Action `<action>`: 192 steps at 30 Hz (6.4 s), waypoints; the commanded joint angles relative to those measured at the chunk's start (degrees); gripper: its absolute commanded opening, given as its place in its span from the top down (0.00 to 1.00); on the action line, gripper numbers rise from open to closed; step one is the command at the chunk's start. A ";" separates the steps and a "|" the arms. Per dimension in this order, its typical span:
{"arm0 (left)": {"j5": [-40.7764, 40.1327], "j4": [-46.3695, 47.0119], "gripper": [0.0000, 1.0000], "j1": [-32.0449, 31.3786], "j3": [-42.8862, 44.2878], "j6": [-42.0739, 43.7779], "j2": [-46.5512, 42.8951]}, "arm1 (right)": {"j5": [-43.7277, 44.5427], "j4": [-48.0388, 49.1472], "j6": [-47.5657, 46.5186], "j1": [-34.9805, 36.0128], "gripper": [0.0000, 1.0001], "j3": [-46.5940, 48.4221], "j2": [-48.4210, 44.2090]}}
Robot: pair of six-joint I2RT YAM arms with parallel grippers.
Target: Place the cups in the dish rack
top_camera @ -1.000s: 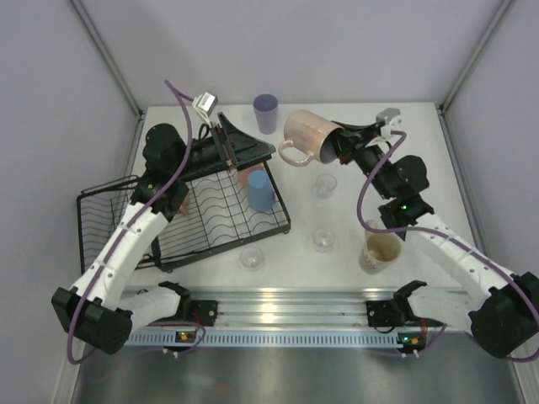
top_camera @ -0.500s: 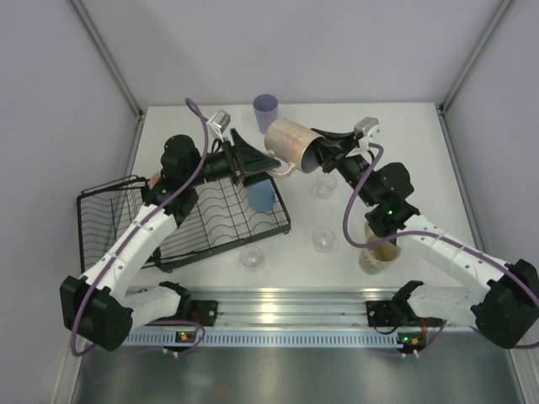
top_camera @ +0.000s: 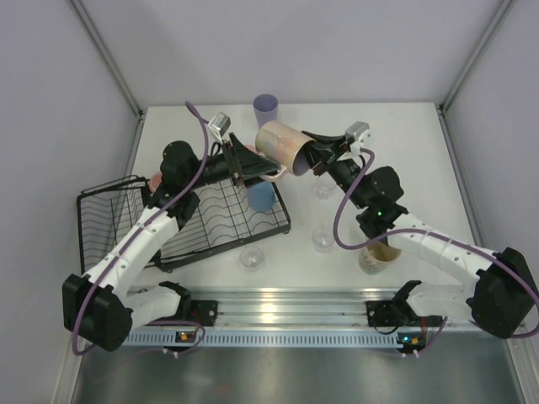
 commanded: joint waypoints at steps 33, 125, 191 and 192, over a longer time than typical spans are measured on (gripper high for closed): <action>0.53 16.63 1.00 -1.41 1.48 -3.79 -2.24 | -1.82 19.07 1.75 1.73 0.79 -4.58 -1.67; -77.69 -48.50 0.49 -0.09 -3.71 37.86 -4.61 | 8.11 -15.03 -1.51 0.59 0.01 -7.66 -17.67; -75.49 -50.70 1.00 8.18 2.53 41.92 14.37 | 7.50 -18.81 -0.72 0.23 0.01 -5.99 -16.71; -75.58 -50.70 1.00 7.56 2.36 41.65 14.03 | 7.41 -18.81 -0.72 0.23 0.01 -5.99 -16.53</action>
